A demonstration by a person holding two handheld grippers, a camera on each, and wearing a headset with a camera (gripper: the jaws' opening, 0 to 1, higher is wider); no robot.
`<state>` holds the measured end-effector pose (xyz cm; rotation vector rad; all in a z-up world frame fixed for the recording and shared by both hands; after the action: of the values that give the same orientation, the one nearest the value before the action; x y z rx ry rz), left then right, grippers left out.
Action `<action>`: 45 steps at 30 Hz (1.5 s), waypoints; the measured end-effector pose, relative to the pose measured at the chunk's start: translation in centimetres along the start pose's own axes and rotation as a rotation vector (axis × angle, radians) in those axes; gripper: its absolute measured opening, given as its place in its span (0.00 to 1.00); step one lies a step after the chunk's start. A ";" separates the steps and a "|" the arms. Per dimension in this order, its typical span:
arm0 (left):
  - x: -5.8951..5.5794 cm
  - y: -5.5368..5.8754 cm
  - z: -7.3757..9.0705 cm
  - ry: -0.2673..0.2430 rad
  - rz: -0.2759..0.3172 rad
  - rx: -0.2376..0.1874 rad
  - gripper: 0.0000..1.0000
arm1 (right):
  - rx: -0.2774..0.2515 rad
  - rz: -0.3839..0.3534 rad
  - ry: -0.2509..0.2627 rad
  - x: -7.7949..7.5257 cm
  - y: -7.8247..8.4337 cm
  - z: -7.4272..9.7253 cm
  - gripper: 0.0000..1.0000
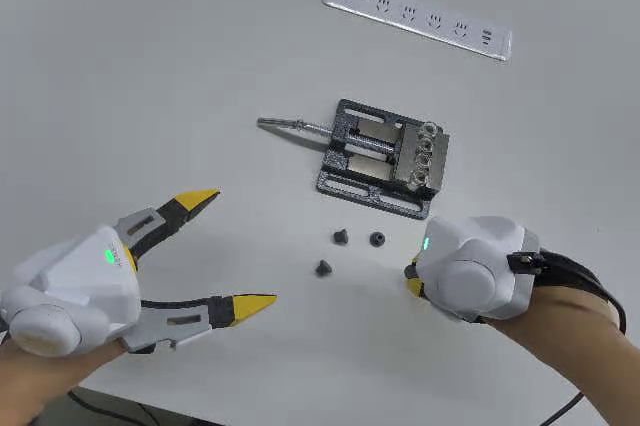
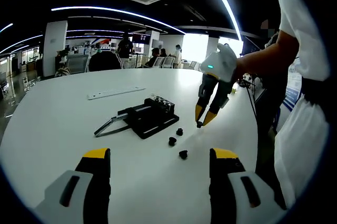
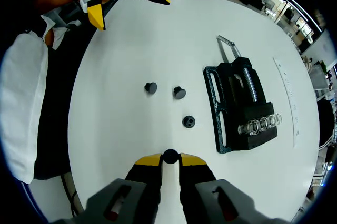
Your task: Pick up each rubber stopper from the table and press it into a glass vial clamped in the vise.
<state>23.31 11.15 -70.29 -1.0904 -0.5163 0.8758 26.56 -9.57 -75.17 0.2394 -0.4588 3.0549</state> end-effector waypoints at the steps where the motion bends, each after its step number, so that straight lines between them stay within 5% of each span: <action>1: 0.0 -0.2 -0.1 0.003 -0.003 -0.002 0.75 | -0.001 0.001 0.003 -0.1 0.0 0.2 0.11; 45: 0.3 -5.3 -5.1 0.203 -0.179 -0.058 0.75 | -0.063 -0.021 0.056 -5.9 -1.1 7.0 0.11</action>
<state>29.13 7.58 -67.49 -1.1520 -0.4641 0.5896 33.47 -10.67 -69.13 0.1551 -0.5450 3.0117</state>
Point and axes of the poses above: the centre of the closed fingertips' face, and the gripper's own axes: z roughly backward along the fingers, x roughly to its left, y roughly out of its underside, the point moved 3 cm from there along z, roughly backward along the fingers, and after that the axes turned 11 degrees about -y, right-handed, at the moved point
